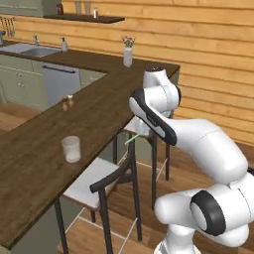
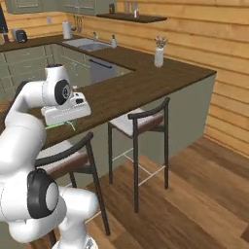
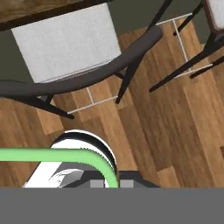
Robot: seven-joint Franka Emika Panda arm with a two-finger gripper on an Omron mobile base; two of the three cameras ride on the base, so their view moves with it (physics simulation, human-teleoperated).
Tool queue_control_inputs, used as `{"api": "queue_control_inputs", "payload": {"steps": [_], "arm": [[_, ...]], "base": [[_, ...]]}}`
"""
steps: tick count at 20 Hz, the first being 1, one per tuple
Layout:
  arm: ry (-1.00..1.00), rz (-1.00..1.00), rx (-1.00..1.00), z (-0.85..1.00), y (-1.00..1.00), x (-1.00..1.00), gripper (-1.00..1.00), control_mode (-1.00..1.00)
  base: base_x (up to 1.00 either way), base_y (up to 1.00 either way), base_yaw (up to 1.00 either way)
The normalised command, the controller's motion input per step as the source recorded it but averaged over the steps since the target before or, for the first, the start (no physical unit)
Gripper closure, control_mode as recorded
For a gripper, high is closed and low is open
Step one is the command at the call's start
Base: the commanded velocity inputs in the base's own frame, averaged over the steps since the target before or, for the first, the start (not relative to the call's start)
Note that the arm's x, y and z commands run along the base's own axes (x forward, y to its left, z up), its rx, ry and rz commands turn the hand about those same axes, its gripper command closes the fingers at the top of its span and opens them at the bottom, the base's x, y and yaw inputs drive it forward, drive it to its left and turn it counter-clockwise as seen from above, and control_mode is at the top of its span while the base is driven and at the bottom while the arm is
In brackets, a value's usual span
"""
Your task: Take a straw from the drawer in front and place it inside the glass cup on the dining counter.
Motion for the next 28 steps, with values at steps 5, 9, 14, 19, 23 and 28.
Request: {"api": "queue_control_inputs", "payload": {"steps": [5, 9, 14, 19, 23, 28], "arm": [[0.00, 0.00, 0.00, 0.00, 0.00, 0.00, 1.00, 1.00], [0.00, 0.00, 0.00, 0.00, 0.00, 0.00, 1.00, 1.00], [0.00, 0.00, 0.00, 0.00, 0.00, 0.00, 1.00, 1.00], [0.00, 0.00, 0.00, 0.00, 0.00, 0.00, 1.00, 1.00], [0.00, 0.00, 0.00, 0.00, 0.00, 0.00, 1.00, 1.00], [0.00, 0.00, 0.00, 0.07, -0.03, 0.18, 1.00, -1.00]], "base": [[0.07, -0.35, 0.86], [0.14, -0.33, 0.86], [0.27, -0.44, 0.79], [0.64, -0.50, 0.50], [1.00, -0.42, 0.16], [0.80, -0.09, 0.00]]}}
